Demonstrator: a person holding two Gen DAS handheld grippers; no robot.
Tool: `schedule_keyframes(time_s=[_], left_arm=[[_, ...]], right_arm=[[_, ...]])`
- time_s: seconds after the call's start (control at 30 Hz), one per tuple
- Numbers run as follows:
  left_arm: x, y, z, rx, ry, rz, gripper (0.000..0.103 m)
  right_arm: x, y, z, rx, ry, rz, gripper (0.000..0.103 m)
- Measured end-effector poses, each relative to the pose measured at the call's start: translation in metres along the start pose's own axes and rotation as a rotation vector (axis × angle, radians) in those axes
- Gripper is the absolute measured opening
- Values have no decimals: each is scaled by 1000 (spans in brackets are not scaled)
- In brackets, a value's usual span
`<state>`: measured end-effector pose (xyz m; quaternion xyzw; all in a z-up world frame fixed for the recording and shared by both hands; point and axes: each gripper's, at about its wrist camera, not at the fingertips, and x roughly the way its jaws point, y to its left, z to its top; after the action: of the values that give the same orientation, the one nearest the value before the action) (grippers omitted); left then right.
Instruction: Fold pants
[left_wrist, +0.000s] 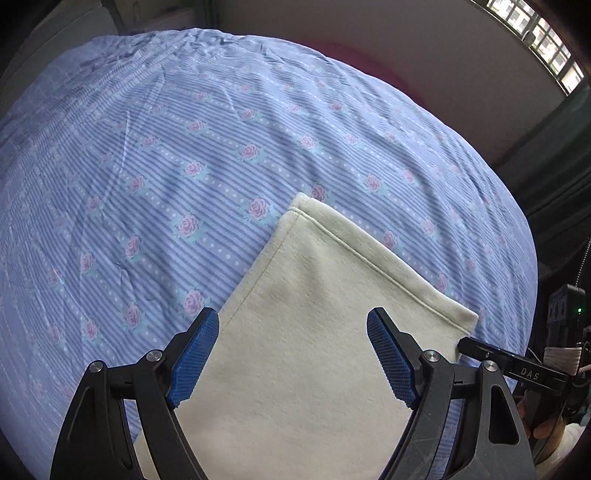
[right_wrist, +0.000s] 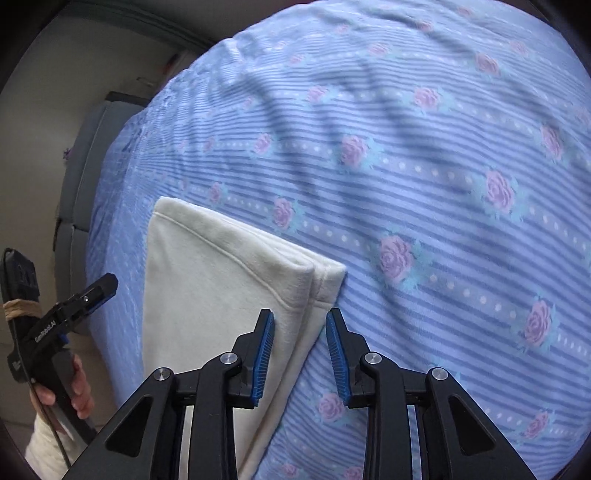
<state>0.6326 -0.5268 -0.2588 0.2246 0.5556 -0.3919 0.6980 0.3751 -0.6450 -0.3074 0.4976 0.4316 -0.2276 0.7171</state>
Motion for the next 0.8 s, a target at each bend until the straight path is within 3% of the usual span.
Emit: schedule_keyframes(time_s=[0.03,0.1,0.3,0.37,0.4,0.5,0.67,0.8], left_arm=[[1,0,0,-1,0,-5,82],[3,1,1,-3,4,-12,82],[13,8,8,20,26,-39,82],[21,12,12,29,62,-105,82],[26,14,15,22,86,-138,82],[39,14,21,29,131,-172,82],[51,2,39,117,133,-202,82],[65,3,57,145,124,-151,81]], right_arm=[[2,0,0,4,1,5,46],[7,-2,2,19,8,26,51],[23,-15,12,32,3,68,51],[25,-17,13,3,-6,74,42],[26,-20,13,-14,-9,71,32],[17,-30,16,20,-3,115,22],[8,-19,9,-60,-55,17,20],[17,-27,12,-31,-27,32,20]])
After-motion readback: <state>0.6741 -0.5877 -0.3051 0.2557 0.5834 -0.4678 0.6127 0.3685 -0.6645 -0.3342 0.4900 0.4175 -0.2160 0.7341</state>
